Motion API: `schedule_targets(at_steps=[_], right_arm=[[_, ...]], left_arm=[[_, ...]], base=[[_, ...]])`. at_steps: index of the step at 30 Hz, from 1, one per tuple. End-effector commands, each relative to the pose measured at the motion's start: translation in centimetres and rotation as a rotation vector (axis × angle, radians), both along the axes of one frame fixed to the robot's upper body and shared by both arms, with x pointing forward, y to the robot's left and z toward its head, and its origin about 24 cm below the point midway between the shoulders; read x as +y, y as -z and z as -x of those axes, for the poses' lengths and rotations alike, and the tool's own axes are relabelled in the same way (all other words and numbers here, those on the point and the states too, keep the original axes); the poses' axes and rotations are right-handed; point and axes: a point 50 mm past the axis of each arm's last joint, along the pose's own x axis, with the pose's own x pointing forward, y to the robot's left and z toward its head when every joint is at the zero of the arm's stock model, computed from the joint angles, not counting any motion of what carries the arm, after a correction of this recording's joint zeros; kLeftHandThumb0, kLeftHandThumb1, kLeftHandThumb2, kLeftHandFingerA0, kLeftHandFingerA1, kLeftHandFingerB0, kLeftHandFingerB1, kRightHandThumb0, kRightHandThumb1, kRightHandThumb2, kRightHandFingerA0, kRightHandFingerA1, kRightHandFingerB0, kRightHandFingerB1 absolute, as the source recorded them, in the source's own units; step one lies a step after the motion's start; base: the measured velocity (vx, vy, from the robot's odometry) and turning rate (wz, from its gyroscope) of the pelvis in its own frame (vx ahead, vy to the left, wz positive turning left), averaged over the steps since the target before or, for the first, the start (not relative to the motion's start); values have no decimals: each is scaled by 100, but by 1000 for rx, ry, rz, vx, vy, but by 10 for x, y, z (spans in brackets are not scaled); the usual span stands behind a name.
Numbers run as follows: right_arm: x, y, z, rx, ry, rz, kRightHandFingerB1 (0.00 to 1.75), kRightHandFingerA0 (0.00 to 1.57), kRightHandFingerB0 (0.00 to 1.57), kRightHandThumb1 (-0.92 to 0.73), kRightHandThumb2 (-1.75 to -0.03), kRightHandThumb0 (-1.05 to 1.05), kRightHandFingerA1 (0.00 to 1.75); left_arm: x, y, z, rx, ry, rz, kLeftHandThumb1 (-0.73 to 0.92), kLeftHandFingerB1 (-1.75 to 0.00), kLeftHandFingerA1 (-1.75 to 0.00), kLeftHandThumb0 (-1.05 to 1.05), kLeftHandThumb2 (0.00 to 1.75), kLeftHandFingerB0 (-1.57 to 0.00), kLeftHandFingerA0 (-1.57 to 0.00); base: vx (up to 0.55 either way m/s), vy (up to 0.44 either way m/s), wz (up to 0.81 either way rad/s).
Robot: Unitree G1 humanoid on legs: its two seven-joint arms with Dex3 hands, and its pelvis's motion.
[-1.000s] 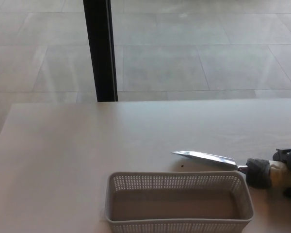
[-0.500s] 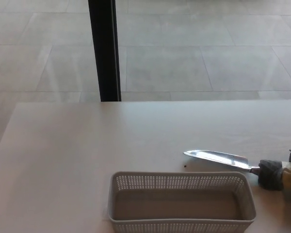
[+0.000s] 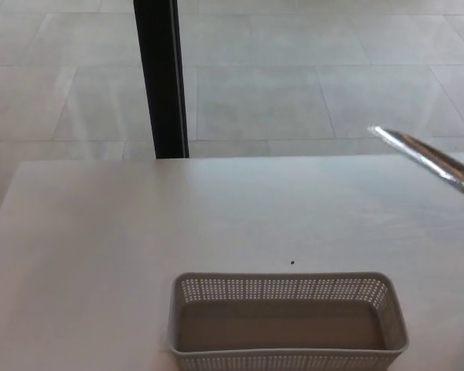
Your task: A garden tool is kept on the righthand side and a container is kept on the lefthand side on a desk infront of the robot. the robot uses its right hand to pick up the garden tool and makes a scooping motion inside the container
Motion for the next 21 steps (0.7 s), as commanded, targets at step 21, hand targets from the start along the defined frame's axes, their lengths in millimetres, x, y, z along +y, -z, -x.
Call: schedule_targets(at_steps=[21], right_arm=[[0,-80,50,-75,-553,618,150,89,76,-53,-97,-26,175]], left_arm=[[13,-9,6,0,-24,-31,57,-50,-76,-51,57,-71,-76]], base=[[0,0,0]])
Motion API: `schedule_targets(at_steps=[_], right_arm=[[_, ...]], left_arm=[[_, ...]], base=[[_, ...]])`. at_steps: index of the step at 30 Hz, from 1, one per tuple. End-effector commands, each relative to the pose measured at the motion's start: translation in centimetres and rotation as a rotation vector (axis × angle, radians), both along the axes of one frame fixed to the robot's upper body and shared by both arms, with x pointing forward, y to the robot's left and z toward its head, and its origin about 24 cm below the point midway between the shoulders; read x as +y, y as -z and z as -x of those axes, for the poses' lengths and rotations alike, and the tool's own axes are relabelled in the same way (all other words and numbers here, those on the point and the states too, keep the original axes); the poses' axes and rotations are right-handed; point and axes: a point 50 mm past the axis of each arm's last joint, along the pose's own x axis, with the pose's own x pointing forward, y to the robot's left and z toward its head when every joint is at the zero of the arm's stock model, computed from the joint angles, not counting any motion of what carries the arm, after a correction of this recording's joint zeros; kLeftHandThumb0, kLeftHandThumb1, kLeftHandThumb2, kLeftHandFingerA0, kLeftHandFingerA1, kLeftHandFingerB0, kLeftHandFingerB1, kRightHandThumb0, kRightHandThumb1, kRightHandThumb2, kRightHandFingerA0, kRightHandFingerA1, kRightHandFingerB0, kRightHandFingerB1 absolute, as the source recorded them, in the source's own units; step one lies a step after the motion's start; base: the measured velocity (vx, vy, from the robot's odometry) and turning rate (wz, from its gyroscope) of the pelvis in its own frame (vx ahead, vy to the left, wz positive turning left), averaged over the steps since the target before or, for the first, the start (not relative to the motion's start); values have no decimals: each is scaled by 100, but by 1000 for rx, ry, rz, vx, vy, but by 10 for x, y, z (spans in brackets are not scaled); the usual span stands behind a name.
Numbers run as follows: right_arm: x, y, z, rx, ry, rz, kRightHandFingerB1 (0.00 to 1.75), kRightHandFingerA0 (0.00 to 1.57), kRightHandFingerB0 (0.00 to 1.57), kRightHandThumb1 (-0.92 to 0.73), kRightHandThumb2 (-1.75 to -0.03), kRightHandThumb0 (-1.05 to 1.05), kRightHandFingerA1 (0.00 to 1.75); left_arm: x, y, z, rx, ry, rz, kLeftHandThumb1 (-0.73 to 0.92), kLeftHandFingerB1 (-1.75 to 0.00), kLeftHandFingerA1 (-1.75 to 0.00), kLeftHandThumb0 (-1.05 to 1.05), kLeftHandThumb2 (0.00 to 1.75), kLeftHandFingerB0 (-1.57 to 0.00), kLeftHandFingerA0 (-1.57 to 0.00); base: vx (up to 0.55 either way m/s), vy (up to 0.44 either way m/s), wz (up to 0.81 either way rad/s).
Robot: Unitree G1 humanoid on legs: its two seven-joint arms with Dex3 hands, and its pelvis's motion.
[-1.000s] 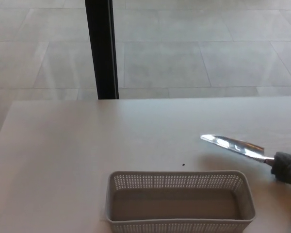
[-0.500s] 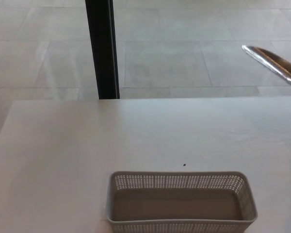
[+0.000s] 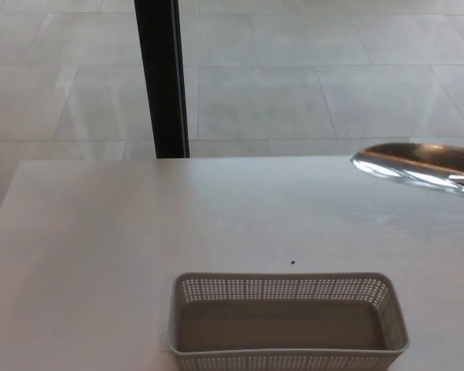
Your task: A garden tool is kept on the righthand side and a container is kept on the lefthand side on a desk infront of the robot. the robot uses its right hand to pick up the garden tool and makes a scooping motion inside the container
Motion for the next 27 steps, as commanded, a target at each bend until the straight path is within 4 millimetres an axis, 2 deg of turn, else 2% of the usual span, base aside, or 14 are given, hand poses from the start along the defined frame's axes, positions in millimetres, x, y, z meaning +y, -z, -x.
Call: schedule_targets(at_steps=[1,3,4,6,7,8,12,15,17,19,21,23,25,27], right_arm=[[5,-13,17,11,-210,279,152,90,74,-53,-98,-28,175],[4,-18,22,-13,-239,320,159,89,70,-51,-99,-28,175],[4,-22,22,-19,-244,328,148,108,69,-54,-97,-30,174],[4,-26,23,-24,-253,337,148,108,69,-58,-99,-26,175],[4,-27,23,-26,-259,344,153,88,74,-55,-93,-30,175],[4,-27,24,-28,-265,350,153,85,73,-57,-86,-29,175],[12,-26,27,-68,-318,385,152,87,75,-45,-80,-18,173],[17,-23,28,-95,-362,375,153,88,74,-47,-83,-19,175],[19,-23,29,-104,-379,387,154,88,74,-47,-82,-20,175],[25,-24,28,-131,-414,394,156,89,74,-45,-80,-24,175],[30,-27,28,-149,-444,401,156,90,74,-43,-78,-24,175],[34,-29,27,-159,-459,402,155,89,74,-44,-78,-24,175],[41,-33,26,-181,-490,424,138,91,83,-55,-72,-31,173],[44,-34,26,-180,-497,454,138,91,83,-55,-72,-31,173]], left_arm=[[10,-7,6,6,-25,-25,57,-48,-69,-50,58,-68,-71],[10,-7,7,21,-7,-31,58,-46,-75,-51,58,-67,-67],[10,-7,5,12,-4,-33,57,-48,-91,-51,57,-68,-73],[11,-8,3,8,5,-37,58,-47,-79,-52,58,-67,-67],[11,-8,2,4,10,-37,58,-48,-75,-52,58,-67,-68],[11,-9,2,1,9,-34,58,-48,-71,-52,58,-65,-67],[11,-8,4,4,-9,-36,57,-49,-82,-52,57,-67,-70],[10,-6,8,19,-9,-29,58,-47,-67,-52,58,-67,-71],[9,-6,8,15,-17,-32,57,-48,-76,-50,57,-68,-68],[11,-8,7,6,-19,-34,56,-49,-91,-51,56,-71,-78],[12,-8,5,15,-7,-40,57,-48,-84,-51,57,-68,-75],[12,-8,6,18,-10,-37,56,-47,-89,-50,57,-71,-80],[12,-9,3,-6,-4,-36,58,-50,-77,-51,58,-69,-73],[12,-9,3,-6,-1,-33,58,-50,-77,-51,58,-69,-73]], base=[[0,0,0],[0,0,0],[0,0,0],[0,0,0],[0,0,0],[0,0,0],[0,0,0],[0,0,0],[0,0,0],[0,0,0],[0,0,0],[0,0,0],[0,0,0],[0,0,0]])
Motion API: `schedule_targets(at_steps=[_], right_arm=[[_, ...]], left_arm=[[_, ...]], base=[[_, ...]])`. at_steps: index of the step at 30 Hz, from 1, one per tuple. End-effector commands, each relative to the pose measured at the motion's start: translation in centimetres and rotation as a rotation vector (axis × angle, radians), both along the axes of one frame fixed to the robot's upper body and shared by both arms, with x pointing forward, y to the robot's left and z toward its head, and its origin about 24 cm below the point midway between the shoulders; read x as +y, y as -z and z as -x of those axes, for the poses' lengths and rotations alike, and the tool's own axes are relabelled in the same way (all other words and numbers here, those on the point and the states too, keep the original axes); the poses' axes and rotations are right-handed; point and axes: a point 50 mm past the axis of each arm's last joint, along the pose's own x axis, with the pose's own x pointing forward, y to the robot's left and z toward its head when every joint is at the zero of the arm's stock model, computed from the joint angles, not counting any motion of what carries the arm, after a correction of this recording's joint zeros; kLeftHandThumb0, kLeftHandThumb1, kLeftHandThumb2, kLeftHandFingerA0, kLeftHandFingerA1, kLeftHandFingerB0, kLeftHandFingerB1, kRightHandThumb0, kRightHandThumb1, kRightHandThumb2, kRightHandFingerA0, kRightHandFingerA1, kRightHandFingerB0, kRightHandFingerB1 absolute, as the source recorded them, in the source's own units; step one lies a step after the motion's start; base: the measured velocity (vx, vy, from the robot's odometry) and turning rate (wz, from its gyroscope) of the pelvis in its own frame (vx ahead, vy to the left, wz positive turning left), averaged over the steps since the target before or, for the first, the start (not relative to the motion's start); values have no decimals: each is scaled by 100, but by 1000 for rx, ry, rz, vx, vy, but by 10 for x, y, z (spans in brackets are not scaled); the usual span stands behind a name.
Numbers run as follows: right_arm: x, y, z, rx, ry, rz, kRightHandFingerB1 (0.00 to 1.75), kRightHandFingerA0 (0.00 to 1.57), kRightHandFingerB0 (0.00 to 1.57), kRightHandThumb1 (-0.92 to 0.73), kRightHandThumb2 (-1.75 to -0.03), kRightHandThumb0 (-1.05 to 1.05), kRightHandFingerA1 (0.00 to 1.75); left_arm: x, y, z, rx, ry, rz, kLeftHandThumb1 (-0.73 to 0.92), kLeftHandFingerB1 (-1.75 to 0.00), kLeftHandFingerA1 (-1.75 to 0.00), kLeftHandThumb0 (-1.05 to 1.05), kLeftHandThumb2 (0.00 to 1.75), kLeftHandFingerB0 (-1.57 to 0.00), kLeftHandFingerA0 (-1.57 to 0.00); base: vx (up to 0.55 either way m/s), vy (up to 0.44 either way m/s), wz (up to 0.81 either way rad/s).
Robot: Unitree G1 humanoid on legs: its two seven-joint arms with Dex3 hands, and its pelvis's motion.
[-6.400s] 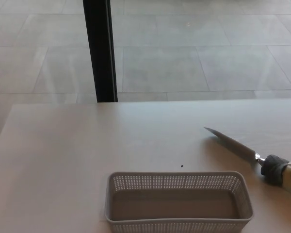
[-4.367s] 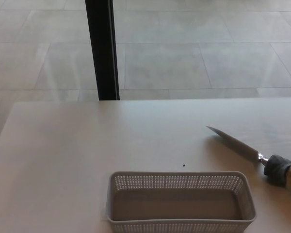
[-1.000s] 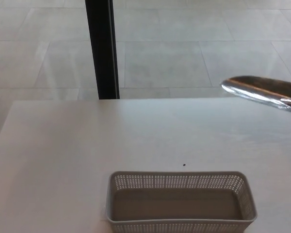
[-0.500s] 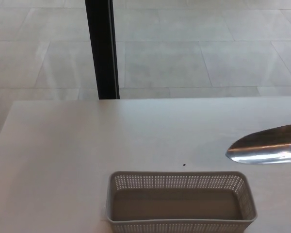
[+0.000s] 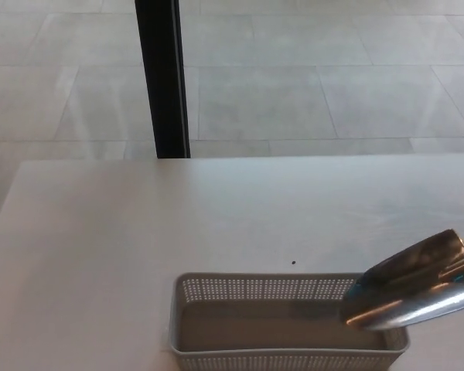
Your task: A garden tool is kept on the righthand side and a container is kept on the lefthand side on a desk infront of the robot. the robot uses its right hand to pick up the garden tool and makes a scooping motion inside the container
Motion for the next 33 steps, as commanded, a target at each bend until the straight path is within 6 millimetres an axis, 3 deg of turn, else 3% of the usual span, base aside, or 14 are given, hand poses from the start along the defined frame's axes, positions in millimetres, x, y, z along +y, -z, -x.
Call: schedule_targets(at_steps=[1,4,5,6,11,13,14,15,16,21,23,24,30,33], right_arm=[[14,-12,2,-50,-88,68,134,91,84,-57,-73,-31,173],[23,-14,-1,3,-16,126,128,88,81,-55,-66,-28,170],[26,-16,-1,16,21,168,106,118,90,-42,-90,-35,131],[27,-16,-2,8,27,183,109,91,90,-55,-62,-30,165],[33,-16,-6,14,68,217,140,91,83,-51,-80,-26,175],[35,-16,-8,41,104,214,141,92,83,-50,-83,-26,175],[35,-16,-10,68,142,208,149,90,77,-49,-88,-26,175],[35,-16,-9,69,143,208,149,90,77,-49,-88,-26,175],[36,-15,-12,80,178,201,153,89,74,-42,-89,-26,175],[30,-12,-16,107,260,202,154,87,69,-46,-90,-32,175],[27,-11,-17,121,287,192,154,86,69,-46,-89,-32,175],[24,-10,-17,126,304,198,152,85,67,-49,-88,-34,175],[11,-5,-20,147,368,222,147,86,70,-51,-86,-34,175],[3,-2,-22,164,422,206,144,86,72,-53,-78,-31,175]], left_arm=[[8,-7,1,-16,1,-26,58,-50,-76,-50,58,-70,-73],[8,-6,2,-6,1,-26,57,-49,-77,-51,57,-72,-77],[7,-6,2,-11,-1,-20,57,-49,-86,-52,57,-72,-79],[7,-6,2,-10,0,-21,57,-48,-84,-52,57,-71,-80],[6,-5,4,-4,-3,-22,57,-48,-79,-50,57,-73,-80],[6,-4,4,-8,-11,-17,56,-48,-79,-50,57,-72,-82],[6,-5,3,-5,-5,-21,56,-47,-113,-50,57,-70,-80],[6,-5,4,-5,-5,-21,56,-47,-113,-50,57,-70,-80],[6,-5,3,-4,-3,-24,57,-48,-89,-49,57,-71,-80],[5,-4,4,-1,-6,-19,56,-48,-68,-50,57,-71,-77],[5,-4,4,-6,-6,-11,56,-49,-67,-51,57,-69,-75],[5,-4,4,-8,-10,-11,56,-48,-88,-51,56,-69,-78],[4,-3,4,-6,-2,-6,57,-48,-69,-54,57,-67,-70],[2,-1,5,10,-9,-13,56,-47,-79,-52,57,-68,-73]], base=[[0,0,0],[0,0,0],[0,0,0],[0,0,0],[0,0,0],[0,0,0],[0,0,0],[0,0,0],[0,0,0],[0,0,0],[0,0,0],[0,0,0],[0,0,0],[0,0,0]])
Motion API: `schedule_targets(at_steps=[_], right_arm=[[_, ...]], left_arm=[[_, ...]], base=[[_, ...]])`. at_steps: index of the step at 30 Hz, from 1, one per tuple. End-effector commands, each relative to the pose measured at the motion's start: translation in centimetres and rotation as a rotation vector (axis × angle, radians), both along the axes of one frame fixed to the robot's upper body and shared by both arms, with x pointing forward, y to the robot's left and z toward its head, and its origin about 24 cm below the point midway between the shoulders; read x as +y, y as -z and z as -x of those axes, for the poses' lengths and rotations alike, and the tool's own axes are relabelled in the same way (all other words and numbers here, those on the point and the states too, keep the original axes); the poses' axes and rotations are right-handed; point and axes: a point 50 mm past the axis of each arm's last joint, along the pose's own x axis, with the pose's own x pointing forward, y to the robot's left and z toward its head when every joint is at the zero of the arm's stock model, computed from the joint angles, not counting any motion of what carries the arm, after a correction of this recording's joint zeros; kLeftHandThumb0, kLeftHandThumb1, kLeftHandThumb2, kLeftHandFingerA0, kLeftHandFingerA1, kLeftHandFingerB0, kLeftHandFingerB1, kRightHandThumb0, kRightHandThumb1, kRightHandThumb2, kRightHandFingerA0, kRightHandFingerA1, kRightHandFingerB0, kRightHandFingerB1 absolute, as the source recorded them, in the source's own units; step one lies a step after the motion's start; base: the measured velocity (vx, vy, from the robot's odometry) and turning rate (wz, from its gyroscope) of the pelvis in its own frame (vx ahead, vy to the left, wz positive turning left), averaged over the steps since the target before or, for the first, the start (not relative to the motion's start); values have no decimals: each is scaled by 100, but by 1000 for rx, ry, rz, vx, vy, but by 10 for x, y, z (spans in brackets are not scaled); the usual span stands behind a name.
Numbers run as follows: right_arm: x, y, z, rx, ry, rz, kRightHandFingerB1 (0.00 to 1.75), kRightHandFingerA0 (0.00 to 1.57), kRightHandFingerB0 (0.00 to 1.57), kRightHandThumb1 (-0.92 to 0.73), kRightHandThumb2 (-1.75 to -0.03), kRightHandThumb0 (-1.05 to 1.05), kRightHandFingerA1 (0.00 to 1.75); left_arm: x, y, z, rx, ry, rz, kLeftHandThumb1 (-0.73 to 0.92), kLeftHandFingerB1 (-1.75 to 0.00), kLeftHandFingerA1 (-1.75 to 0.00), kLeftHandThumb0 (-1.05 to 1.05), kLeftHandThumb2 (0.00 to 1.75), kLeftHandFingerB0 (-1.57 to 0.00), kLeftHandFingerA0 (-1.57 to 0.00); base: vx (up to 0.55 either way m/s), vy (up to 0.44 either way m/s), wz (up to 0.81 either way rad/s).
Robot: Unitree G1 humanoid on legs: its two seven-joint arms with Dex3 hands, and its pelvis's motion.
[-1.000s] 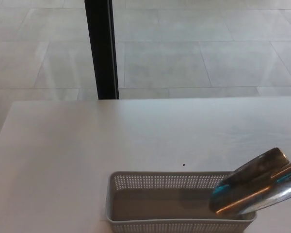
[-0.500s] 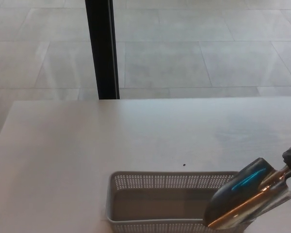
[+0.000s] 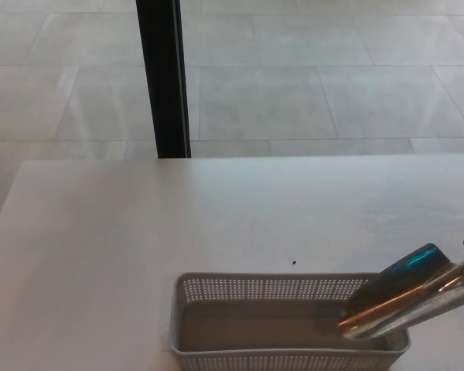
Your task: A garden tool is kept on the righthand side and a container is kept on the lefthand side on a desk infront of the robot. the robot uses its right hand to pick up the garden tool and makes a scooping motion inside the container
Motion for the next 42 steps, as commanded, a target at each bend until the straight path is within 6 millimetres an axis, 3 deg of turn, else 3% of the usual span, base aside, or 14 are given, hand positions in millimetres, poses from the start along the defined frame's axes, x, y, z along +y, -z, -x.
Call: schedule_targets(at_steps=[1,9,10,11,12,18,19,21,25,34,36,37,39,42], right_arm=[[-31,2,-8,47,275,27,146,85,69,-54,-79,-31,175],[-30,7,-5,103,286,52,141,88,74,-65,-80,-35,175],[-26,7,-4,106,276,58,112,115,86,-54,-101,-43,132],[-24,7,-4,113,275,69,112,115,86,-54,-101,-43,132],[-20,7,-3,104,241,69,145,89,74,-62,-77,-34,175],[0,13,0,68,89,61,158,88,68,-56,-78,-34,175],[12,14,2,77,57,68,113,119,82,-58,-99,-48,138],[23,14,4,69,13,69,104,91,85,-75,-62,-41,175],[40,10,6,37,-78,30,146,94,76,-50,-90,-31,175],[59,8,10,109,19,128,158,95,79,-56,-99,-39,175],[63,10,12,113,46,114,144,98,85,-56,-92,-41,175],[66,14,14,123,93,139,116,119,93,-55,-105,-50,135],[69,17,16,127,122,160,125,93,84,-71,-75,-44,175],[72,21,19,135,177,188,117,91,83,-74,-70,-45,175]], left_arm=[[1,0,4,3,-12,-10,55,-48,-79,-52,57,-69,-67],[3,-3,2,-1,19,-23,58,-48,-79,-52,58,-64,-65],[3,-3,1,2,24,-23,59,-46,-68,-54,58,-62,-56],[3,-3,1,3,28,-22,59,-46,-68,-54,58,-62,-56],[3,-3,1,2,19,-17,58,-46,-63,-52,58,-63,-58],[1,-2,-1,-14,9,-9,57,-47,-71,-53,57,-64,-61],[1,-2,-1,-14,1,-12,56,-47,-81,-54,57,-67,-66],[2,-2,-2,-17,-2,-10,55,-48,-78,-53,57,-69,-72],[3,-4,-3,-36,-9,-3,56,-49,-74,-50,57,-69,-74],[5,-6,-9,-55,2,-14,55,-50,-102,-50,57,-74,-86],[5,-5,-9,-47,1,-14,55,-49,-86,-52,57,-74,-82],[5,-5,-9,-35,8,-19,55,-49,-91,-53,57,-74,-85],[3,-4,-9,-39,6,-13,55,-49,-110,-51,57,-74,-85],[4,-5,-8,-44,14,-10,56,-49,-108,-52,57,-72,-81]], base=[[0,0,0],[0,0,0],[0,0,0],[0,0,0],[0,0,0],[0,0,0],[0,0,0],[0,0,0],[0,0,0],[0,0,0],[0,0,0],[0,0,0],[0,0,0],[0,0,0]])
